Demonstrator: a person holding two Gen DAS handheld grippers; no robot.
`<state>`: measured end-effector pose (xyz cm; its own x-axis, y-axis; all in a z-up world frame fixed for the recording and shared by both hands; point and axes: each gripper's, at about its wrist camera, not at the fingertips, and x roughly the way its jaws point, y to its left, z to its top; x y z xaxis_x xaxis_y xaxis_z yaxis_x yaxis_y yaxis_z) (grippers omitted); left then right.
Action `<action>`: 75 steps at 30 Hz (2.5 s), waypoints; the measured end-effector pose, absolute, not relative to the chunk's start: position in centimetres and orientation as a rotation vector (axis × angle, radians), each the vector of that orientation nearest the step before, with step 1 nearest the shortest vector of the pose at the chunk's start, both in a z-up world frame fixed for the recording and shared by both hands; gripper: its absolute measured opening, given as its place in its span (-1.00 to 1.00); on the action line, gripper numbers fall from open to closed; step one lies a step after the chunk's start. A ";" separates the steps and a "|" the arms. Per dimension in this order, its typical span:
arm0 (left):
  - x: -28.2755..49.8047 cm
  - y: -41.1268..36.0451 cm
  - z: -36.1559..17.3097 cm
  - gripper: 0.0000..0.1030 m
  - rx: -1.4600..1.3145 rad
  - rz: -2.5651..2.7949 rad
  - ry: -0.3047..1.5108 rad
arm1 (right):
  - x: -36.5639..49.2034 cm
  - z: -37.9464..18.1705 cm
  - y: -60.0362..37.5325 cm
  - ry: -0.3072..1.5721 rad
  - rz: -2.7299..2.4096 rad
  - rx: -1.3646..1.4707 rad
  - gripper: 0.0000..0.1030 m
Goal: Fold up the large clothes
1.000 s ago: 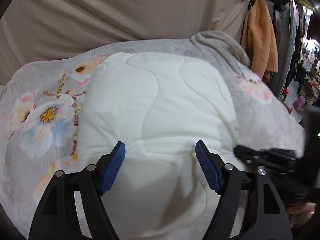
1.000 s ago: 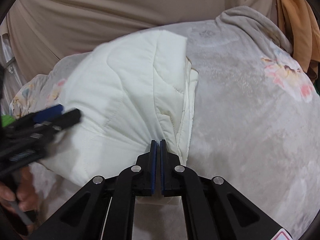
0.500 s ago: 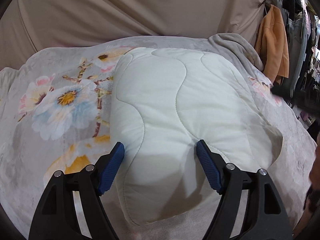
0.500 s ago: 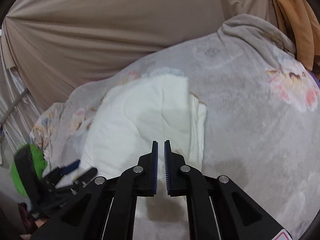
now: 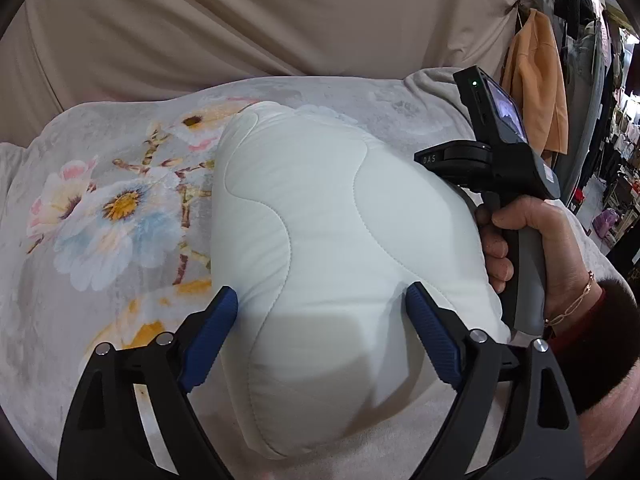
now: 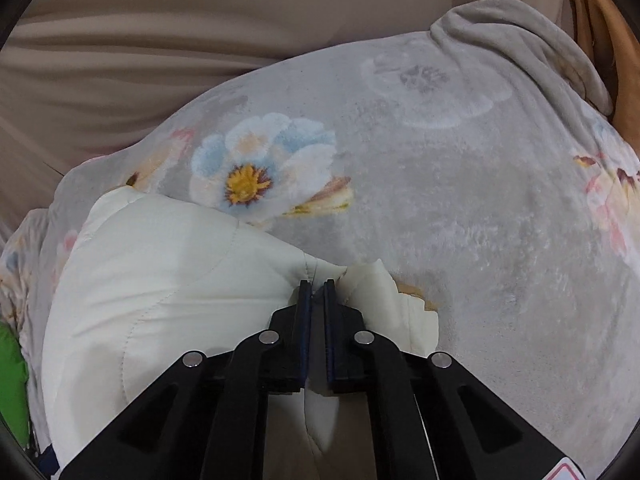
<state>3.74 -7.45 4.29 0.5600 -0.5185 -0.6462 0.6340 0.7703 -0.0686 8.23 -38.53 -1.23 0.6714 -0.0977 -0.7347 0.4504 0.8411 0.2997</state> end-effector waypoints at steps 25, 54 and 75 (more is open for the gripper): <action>1.9 -1.6 -0.9 0.58 0.151 -0.667 0.883 | -10.3 -0.9 -35.7 0.651 -0.098 0.698 -0.03; 0.7 -1.9 8.2 -0.10 0.127 -0.714 0.689 | -12.3 1.2 -32.9 0.606 -0.195 0.614 -0.73; 0.8 -7.5 3.8 0.10 0.278 -0.623 0.683 | -9.4 3.4 -31.0 0.631 -0.245 0.426 -0.59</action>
